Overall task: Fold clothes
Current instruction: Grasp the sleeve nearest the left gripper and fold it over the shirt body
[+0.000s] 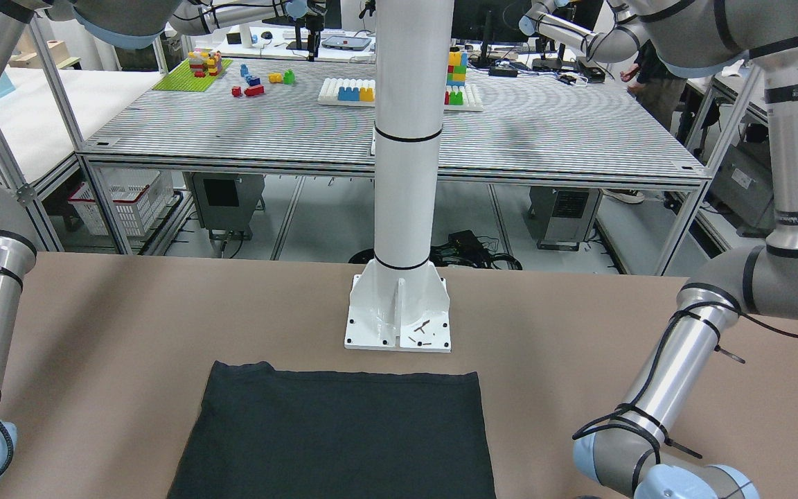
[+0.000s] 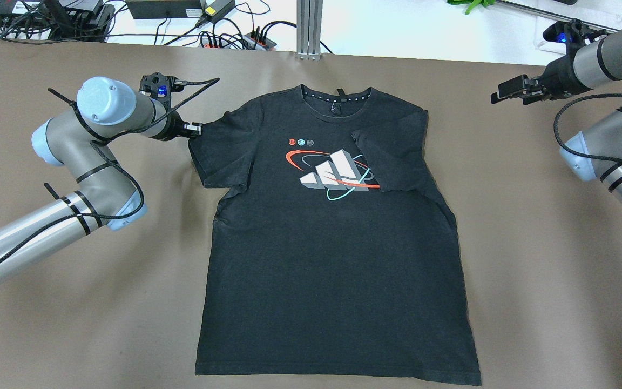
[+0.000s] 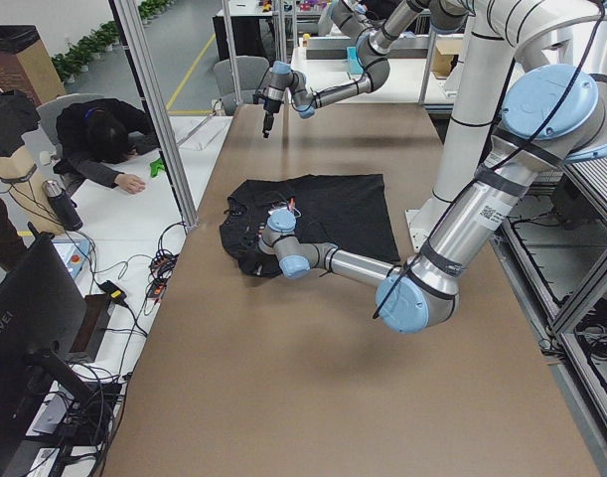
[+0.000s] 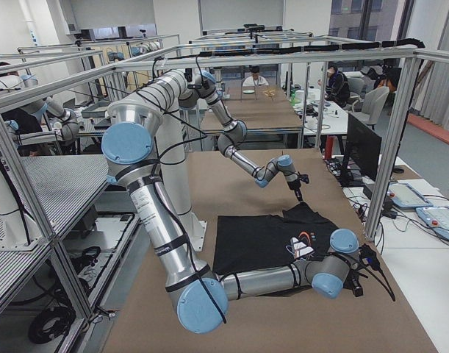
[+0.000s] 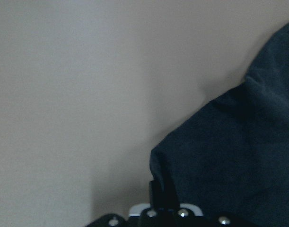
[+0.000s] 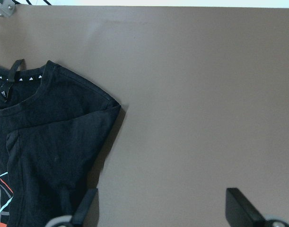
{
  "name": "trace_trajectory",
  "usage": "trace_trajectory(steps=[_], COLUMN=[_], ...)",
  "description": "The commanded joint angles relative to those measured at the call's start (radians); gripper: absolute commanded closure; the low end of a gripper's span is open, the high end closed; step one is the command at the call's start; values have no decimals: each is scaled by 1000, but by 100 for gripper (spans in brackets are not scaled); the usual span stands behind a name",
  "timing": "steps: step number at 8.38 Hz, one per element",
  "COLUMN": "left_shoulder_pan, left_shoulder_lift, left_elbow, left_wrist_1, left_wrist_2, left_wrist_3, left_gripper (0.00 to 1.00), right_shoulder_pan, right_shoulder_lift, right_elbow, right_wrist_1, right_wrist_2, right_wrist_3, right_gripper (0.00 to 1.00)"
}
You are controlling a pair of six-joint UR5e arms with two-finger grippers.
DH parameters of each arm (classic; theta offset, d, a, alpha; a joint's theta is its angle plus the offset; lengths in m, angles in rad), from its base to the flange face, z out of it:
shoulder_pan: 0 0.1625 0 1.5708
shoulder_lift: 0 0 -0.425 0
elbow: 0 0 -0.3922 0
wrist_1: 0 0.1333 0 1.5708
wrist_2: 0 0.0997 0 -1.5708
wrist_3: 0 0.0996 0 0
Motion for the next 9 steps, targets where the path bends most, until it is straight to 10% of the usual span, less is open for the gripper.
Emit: trace_trajectory(steps=[1, 4, 9], left_shoulder_pan=[-27, 82, 136], left_shoulder_lift=[-23, -125, -412], left_elbow=[-254, -292, 84], left_wrist_1=[311, 452, 399], left_wrist_2=[-50, 71, 197], left_wrist_3=[-17, -135, -252], left_gripper=[100, 100, 100], right_shoulder_pan=[-1, 0, -1], right_shoulder_lift=[-5, -10, -14], right_elbow=[0, 0, 0], right_wrist_1=[0, 0, 0], right_wrist_2=[-3, -4, -7], right_wrist_3=[0, 0, 0], right_gripper=[6, 6, 6])
